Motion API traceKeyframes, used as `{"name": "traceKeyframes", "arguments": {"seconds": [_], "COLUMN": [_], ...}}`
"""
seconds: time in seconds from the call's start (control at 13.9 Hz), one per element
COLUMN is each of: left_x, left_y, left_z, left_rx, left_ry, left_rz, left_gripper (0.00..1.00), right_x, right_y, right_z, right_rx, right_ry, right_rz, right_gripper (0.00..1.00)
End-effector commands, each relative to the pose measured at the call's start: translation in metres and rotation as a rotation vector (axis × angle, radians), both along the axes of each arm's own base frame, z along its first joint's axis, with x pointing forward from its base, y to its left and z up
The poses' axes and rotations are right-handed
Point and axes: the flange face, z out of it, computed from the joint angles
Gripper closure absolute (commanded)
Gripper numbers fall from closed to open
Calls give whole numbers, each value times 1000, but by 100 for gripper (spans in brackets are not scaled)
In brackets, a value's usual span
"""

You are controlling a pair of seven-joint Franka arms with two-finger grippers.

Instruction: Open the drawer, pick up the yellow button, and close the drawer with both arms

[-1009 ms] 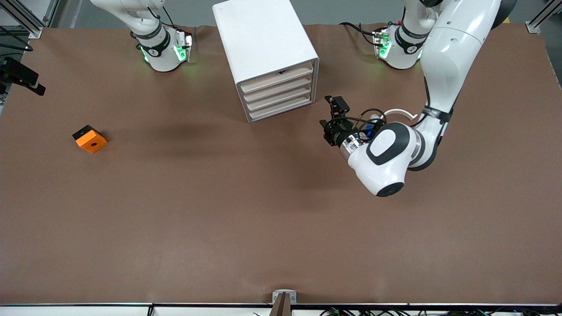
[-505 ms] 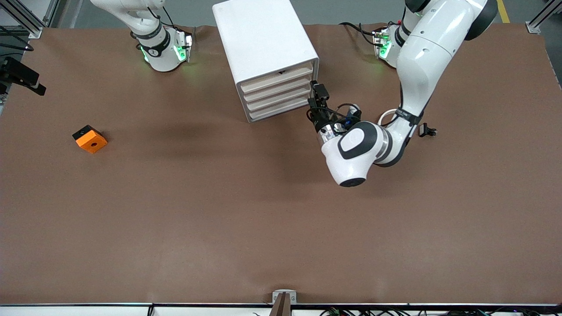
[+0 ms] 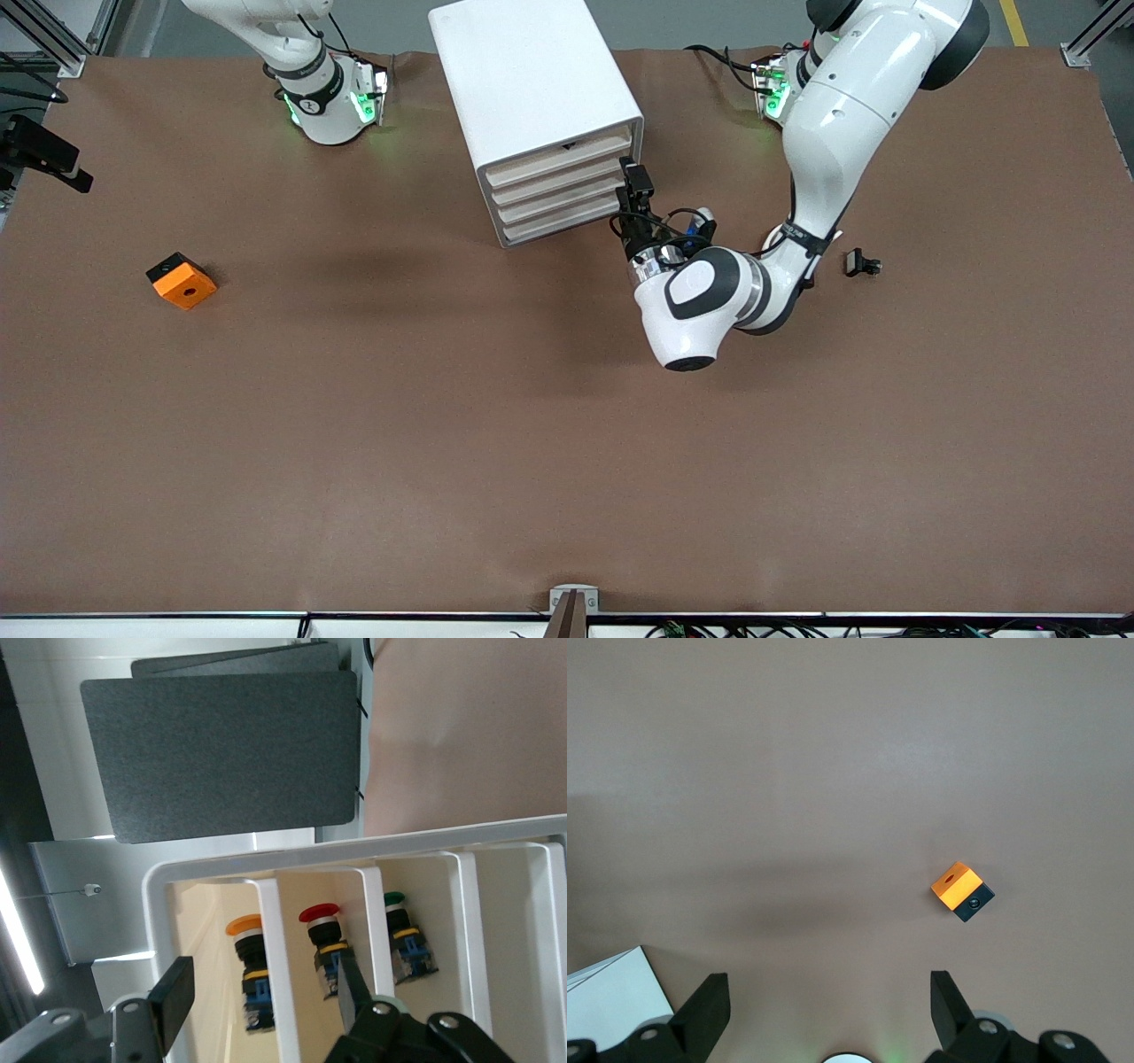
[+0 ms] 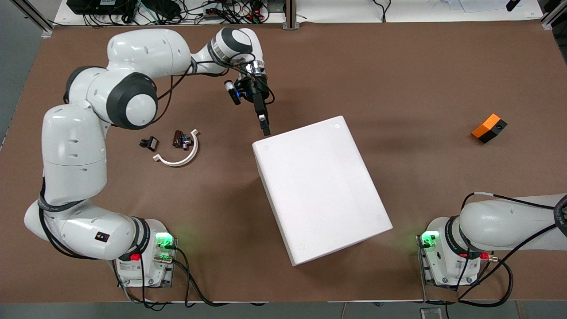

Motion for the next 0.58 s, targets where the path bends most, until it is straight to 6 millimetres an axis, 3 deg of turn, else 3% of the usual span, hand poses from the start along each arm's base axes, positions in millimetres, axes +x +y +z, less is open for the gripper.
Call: {"name": "traceKeyframes", "arguments": {"seconds": [0.0,0.22,0.5], "left_x": [-16,-28,-53], "left_y": [-21,-32,-33], "left_z": [-1,-2,-19], "left_rx": [15,12,45], "left_ry": [43,54,105], "left_rz": [-27,-46,-79], "left_gripper": [32,35,37], "right_x": [-7,-6,-1], "right_y": [2,2,-2], "right_z": [5,12,15], "right_rx": [-4,-5,-8], "right_ry": [-11,-28,-35], "right_rz": [3,3,-5], "right_gripper": [0,0,0]}}
